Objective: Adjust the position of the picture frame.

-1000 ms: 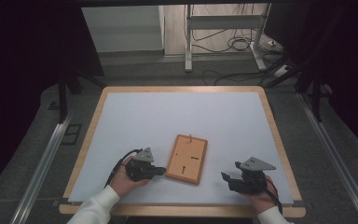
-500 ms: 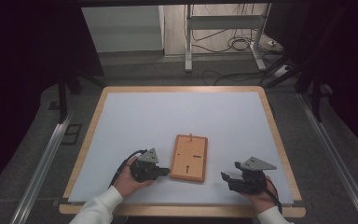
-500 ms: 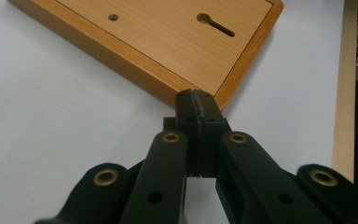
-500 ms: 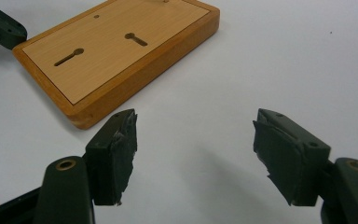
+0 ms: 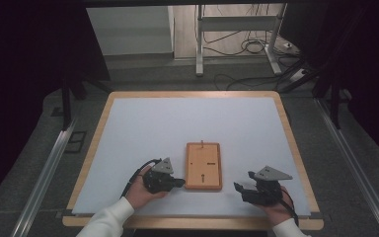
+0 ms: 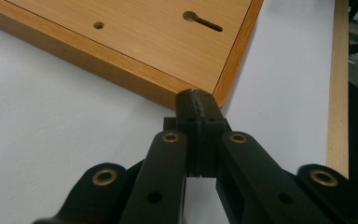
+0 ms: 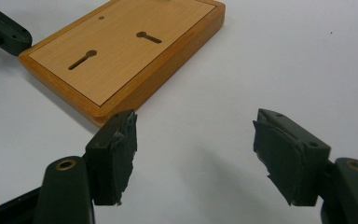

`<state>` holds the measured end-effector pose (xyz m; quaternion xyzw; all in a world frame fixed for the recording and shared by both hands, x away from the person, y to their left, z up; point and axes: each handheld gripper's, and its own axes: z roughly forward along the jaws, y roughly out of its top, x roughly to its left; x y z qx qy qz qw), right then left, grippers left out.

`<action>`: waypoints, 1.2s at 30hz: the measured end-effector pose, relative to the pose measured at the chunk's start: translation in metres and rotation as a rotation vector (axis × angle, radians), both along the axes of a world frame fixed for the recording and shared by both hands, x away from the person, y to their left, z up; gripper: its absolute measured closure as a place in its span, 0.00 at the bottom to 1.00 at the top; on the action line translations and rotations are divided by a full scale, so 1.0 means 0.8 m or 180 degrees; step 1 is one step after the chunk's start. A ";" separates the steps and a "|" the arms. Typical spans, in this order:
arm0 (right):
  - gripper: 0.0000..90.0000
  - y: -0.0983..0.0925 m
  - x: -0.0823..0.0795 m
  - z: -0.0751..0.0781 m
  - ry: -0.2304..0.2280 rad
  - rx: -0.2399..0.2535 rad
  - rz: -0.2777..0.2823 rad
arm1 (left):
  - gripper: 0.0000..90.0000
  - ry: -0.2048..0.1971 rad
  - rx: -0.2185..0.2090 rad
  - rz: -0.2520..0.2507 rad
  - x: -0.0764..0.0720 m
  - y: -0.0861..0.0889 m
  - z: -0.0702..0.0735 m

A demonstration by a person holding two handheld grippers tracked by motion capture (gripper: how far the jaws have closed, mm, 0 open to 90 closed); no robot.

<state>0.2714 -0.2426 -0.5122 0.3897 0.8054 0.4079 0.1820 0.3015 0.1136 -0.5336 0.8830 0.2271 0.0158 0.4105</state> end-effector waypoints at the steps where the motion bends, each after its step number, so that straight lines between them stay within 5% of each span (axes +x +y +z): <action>1: 0.34 0.000 0.000 0.000 0.0001 -0.0002 -0.0005 | 1.00 -0.0002 0.0001 0.0000 0.000 0.000 0.000; 13: 0.34 -0.008 -0.001 0.001 -0.0035 -0.0010 -0.0023 | 0.97 -0.0102 -0.0036 0.0209 0.005 0.024 0.008; 18: 0.34 -0.008 -0.002 0.001 -0.0052 -0.0052 -0.0021 | 0.73 -0.0252 -0.0005 0.0482 0.009 0.038 0.009; 23: 0.34 -0.009 -0.001 0.000 -0.0048 -0.0090 -0.0019 | 0.46 -0.0224 -0.0031 0.0707 0.014 0.046 0.010; 36: 0.34 -0.010 -0.002 -0.001 -0.0056 -0.0131 -0.0038 | 0.37 -0.0229 0.0022 0.0729 0.017 0.052 0.007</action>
